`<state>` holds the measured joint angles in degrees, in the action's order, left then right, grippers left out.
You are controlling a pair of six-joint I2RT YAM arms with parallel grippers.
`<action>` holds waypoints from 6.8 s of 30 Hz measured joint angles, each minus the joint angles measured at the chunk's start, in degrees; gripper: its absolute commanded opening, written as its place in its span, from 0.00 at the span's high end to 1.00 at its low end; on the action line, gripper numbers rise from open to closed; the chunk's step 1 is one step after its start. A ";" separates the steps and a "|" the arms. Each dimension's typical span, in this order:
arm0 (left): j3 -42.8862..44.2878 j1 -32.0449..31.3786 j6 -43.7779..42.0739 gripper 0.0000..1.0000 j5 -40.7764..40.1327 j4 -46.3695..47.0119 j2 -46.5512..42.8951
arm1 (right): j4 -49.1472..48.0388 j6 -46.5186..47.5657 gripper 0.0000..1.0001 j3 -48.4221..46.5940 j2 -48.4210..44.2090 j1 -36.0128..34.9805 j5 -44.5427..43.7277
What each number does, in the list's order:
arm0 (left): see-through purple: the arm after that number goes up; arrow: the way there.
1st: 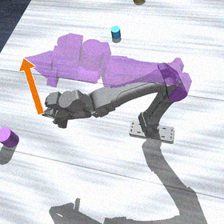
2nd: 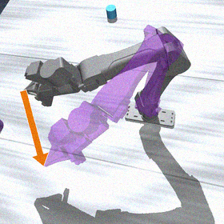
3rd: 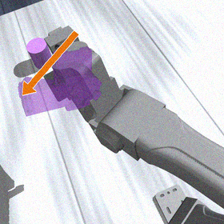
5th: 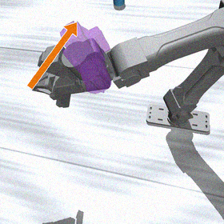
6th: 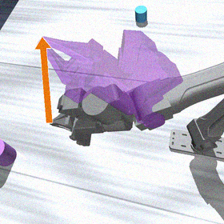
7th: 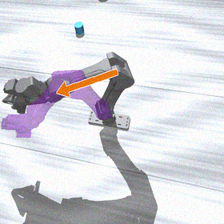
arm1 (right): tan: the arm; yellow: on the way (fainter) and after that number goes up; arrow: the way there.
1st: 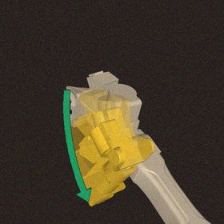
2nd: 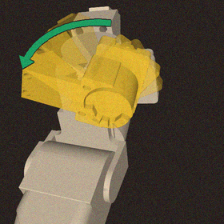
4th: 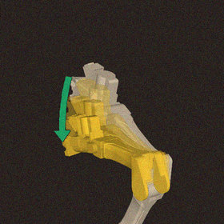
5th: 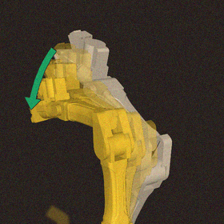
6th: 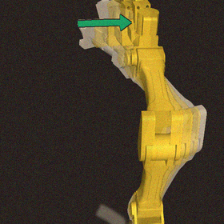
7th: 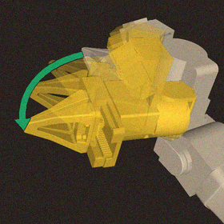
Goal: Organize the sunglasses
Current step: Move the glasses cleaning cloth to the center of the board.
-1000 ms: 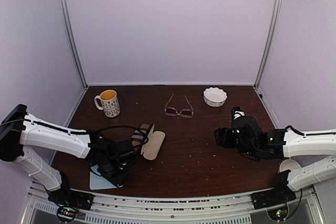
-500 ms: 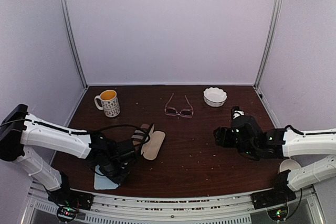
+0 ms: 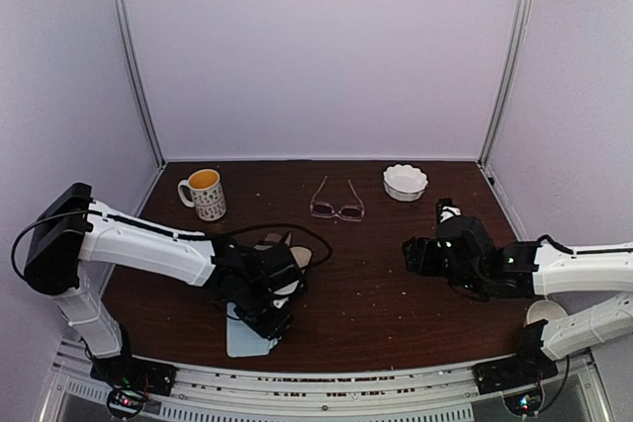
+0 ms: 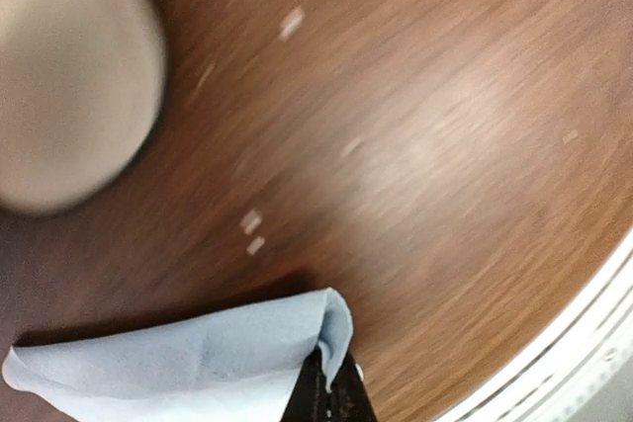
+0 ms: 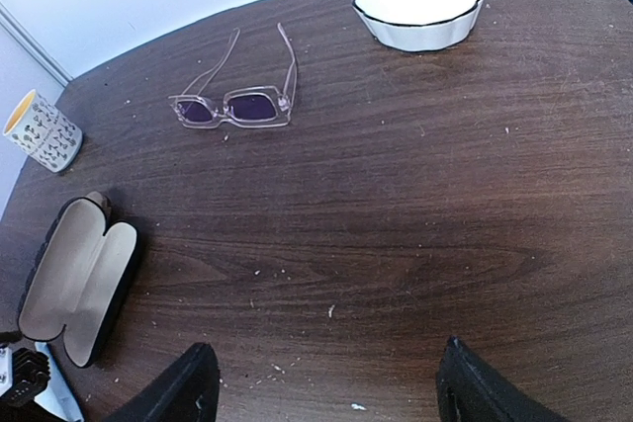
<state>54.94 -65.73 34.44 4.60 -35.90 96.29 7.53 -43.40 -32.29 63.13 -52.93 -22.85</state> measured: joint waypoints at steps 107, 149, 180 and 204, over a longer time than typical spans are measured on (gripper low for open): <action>-11.13 1.14 -9.11 0.58 -6.34 10.49 -21.05 | 27.43 62.29 0.74 -28.39 36.76 -12.22 24.70; -13.99 1.20 -6.36 0.61 -4.59 12.55 -21.84 | 23.93 60.67 1.00 -30.34 38.88 -8.55 24.48; -14.01 1.20 -6.25 0.62 -3.85 13.60 -19.32 | 21.03 57.94 1.00 -34.82 42.69 2.51 21.24; -10.75 1.20 -6.67 0.63 -3.02 13.51 -15.19 | 22.18 49.59 1.00 -38.91 47.36 9.31 17.79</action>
<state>44.18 -64.53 27.77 1.58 -22.39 81.10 29.71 6.20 -71.20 110.50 -43.62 -5.06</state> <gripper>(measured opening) 0.368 0.009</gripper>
